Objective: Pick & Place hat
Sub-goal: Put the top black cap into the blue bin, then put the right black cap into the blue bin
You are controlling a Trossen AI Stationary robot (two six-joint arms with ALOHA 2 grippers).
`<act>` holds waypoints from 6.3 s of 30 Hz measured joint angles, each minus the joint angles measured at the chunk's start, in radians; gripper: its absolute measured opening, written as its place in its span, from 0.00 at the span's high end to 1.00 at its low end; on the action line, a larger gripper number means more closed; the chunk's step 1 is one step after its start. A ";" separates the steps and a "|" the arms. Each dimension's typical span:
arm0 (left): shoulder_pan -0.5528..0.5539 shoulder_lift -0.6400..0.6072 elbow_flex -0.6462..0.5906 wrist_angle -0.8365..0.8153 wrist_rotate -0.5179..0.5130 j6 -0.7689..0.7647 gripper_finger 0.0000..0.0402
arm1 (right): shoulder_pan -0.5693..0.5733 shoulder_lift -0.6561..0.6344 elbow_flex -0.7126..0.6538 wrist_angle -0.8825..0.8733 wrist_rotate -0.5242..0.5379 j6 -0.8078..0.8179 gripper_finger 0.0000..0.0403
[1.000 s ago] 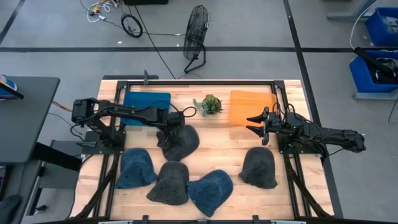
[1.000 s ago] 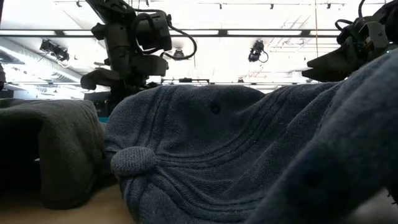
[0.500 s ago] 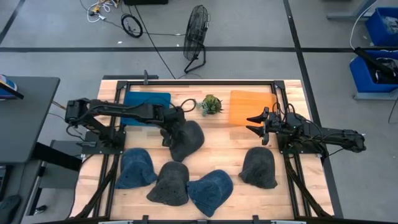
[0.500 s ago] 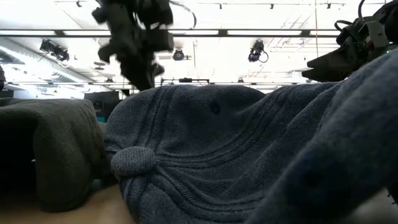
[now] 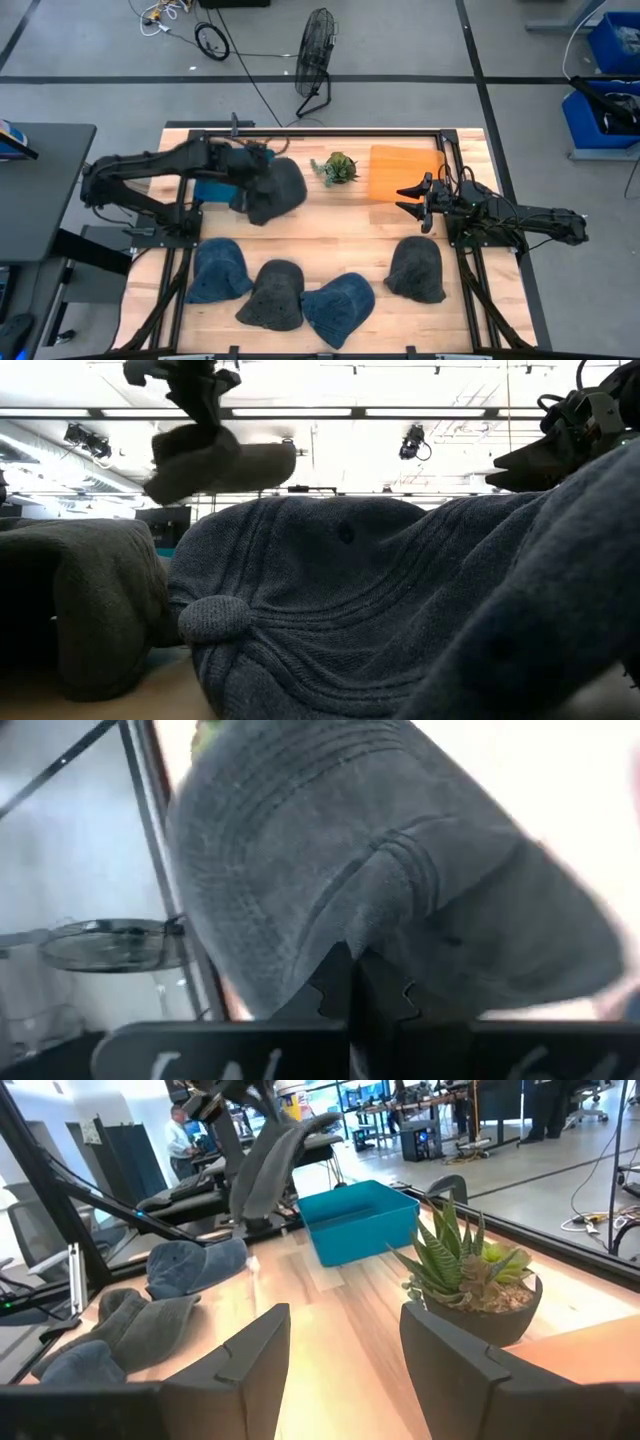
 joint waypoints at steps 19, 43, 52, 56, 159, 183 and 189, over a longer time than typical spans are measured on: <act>0.472 -0.018 -0.072 -0.175 0.042 0.573 0.99 | 0.000 0.030 0.000 0.000 0.000 -0.001 0.51; 0.563 -0.025 -0.309 -0.012 -0.052 0.702 0.99 | 0.000 0.032 0.000 0.000 0.000 -0.027 0.51; 0.563 -0.025 -0.417 0.024 0.013 0.736 0.99 | 0.000 0.032 0.000 0.000 0.000 -0.028 0.51; 0.563 -0.025 -0.463 0.125 0.017 0.716 0.94 | 0.000 0.032 0.000 0.000 0.000 -0.028 0.51; 0.450 -0.084 -0.104 0.320 0.308 -0.055 0.56 | 0.617 1.533 0.964 -1.076 -0.070 0.590 0.95; 0.067 -0.083 -0.104 0.458 0.585 -0.574 0.56 | 0.254 1.571 1.330 -0.607 0.207 0.191 0.98; -0.064 -0.082 -0.104 0.540 0.455 -0.497 0.56 | 0.198 1.666 1.329 -0.521 0.150 0.114 0.98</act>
